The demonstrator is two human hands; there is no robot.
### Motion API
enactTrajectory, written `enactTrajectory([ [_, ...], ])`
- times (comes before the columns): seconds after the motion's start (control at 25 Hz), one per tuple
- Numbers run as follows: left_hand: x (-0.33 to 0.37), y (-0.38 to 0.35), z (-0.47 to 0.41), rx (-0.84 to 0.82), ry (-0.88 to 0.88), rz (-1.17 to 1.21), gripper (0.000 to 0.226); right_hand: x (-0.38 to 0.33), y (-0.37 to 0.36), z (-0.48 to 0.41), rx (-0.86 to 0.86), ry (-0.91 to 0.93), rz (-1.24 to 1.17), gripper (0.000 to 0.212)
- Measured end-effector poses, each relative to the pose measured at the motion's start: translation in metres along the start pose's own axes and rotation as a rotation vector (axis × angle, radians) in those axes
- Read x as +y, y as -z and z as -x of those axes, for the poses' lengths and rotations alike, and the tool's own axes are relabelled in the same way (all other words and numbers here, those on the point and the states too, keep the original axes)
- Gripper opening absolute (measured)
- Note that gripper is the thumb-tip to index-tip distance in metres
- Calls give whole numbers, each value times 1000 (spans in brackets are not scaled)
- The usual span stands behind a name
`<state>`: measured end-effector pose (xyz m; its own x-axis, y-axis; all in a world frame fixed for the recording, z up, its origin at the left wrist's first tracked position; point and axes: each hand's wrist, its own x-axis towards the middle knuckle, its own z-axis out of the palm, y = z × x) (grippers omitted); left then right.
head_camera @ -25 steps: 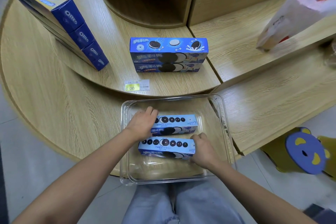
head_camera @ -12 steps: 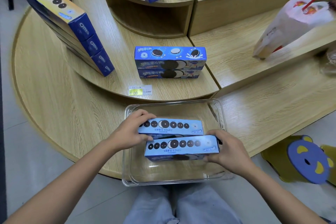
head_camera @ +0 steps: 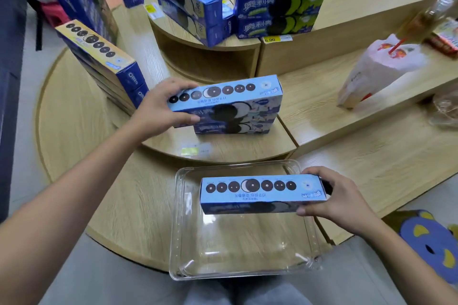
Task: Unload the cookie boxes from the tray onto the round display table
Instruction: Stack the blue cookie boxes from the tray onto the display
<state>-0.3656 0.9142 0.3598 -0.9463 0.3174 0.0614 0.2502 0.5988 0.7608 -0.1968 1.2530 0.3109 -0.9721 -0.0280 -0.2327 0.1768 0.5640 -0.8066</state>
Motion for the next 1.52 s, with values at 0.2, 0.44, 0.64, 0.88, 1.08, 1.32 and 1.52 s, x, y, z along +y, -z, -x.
enactTrajectory([
  [0.2, 4, -1, -56, -82, -17, -23, 60, -4, 12, -2, 44, 2, -29, 65],
  [0.44, -16, -23, -64, -125, -3, -34, 57, -15, 31, -5, 101, -6, -53, 61],
  [0.64, -22, -23, -68, -103, -25, -106, 72, -47, 54, -44, 207, 56, -150, 60],
  [0.88, -34, -24, -52, 73, 158, 187, 73, -110, 70, -126, 225, 237, -181, 61],
  [1.08, -43, -23, -44, 95, 229, 328, 61, -114, 54, -175, 150, 305, -36, 63],
  [1.32, -46, -20, -43, 88, 230, 372, 59, -92, 41, -188, 61, 291, 25, 63],
  [1.52, -42, -18, -39, 58, 207, 430, 54, -93, 43, -192, -3, 278, 93, 74],
])
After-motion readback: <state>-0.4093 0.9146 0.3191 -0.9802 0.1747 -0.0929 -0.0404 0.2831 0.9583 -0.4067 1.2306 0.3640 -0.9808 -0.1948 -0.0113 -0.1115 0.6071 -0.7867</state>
